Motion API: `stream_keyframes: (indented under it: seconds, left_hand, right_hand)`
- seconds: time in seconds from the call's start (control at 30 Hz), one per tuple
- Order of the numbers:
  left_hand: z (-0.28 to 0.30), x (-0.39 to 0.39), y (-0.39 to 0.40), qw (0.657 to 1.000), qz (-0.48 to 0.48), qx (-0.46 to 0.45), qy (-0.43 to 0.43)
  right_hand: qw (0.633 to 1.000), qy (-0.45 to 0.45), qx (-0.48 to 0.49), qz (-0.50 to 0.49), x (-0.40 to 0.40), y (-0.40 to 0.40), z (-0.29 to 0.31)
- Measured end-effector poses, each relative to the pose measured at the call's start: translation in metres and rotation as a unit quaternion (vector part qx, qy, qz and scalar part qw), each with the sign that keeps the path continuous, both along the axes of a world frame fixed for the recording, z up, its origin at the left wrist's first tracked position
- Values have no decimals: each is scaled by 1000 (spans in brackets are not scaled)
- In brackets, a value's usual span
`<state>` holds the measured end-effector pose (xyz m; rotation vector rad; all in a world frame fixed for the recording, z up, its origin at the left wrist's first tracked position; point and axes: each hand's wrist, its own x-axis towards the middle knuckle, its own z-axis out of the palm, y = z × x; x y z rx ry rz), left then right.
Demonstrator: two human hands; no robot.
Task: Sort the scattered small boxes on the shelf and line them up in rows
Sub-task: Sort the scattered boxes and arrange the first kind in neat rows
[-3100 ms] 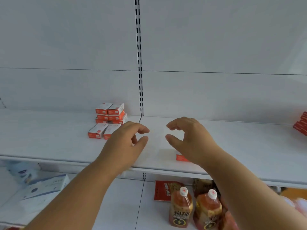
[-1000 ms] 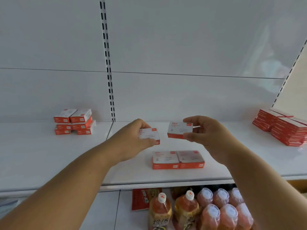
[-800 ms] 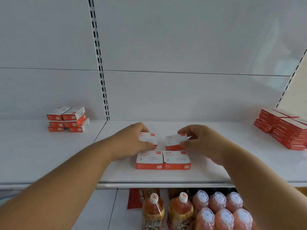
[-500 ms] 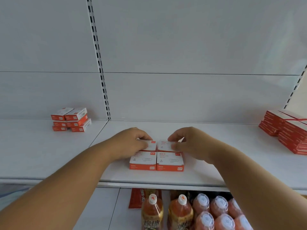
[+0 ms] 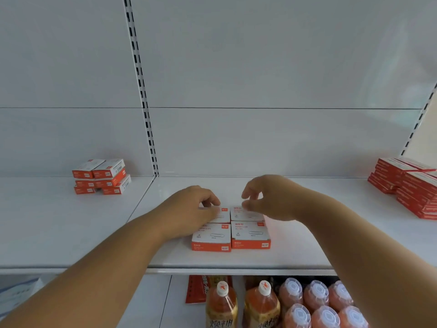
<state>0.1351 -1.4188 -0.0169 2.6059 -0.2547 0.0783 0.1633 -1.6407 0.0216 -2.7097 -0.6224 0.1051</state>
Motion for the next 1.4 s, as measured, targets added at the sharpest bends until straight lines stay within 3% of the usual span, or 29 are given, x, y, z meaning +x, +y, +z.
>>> stream_keyframes:
  seconds: [0.17, 0.57, 0.73, 0.8, 0.9, 1.13, 1.2, 1.3, 1.4]
  left_hand:
    - [6, -4, 40, 999, -9, -10, -40]
    - [28, -8, 238, 988, 96, -63, -104]
    - [26, 18, 276, 948, 244, -112, -171]
    - [20, 27, 284, 937, 294, -118, -149]
    - [8, 35, 287, 947, 286, -123, -78]
    - [5, 36, 287, 933, 256, -239, -74]
    - [6, 33, 288, 905, 242, -340, -83]
    - [12, 26, 287, 836, 200, -503, -89]
    - [26, 15, 277, 817, 152, -549, -92]
  right_hand:
    - [996, -70, 48, 10, -8, 58, 16]
    - [993, -34, 93, 63, 4, 272, 20]
    - [984, 18, 158, -84, 29, 321, 9]
    - [981, 28, 127, -144, 35, 332, 7]
    - [974, 50, 96, -201, 36, 343, 3]
    - [879, 183, 371, -236, 31, 334, 1]
    - [838, 183, 468, -211, 27, 330, 0]
    - [768, 186, 589, -167, 14, 322, 1]
    - [727, 193, 649, -120, -3, 308, 8]
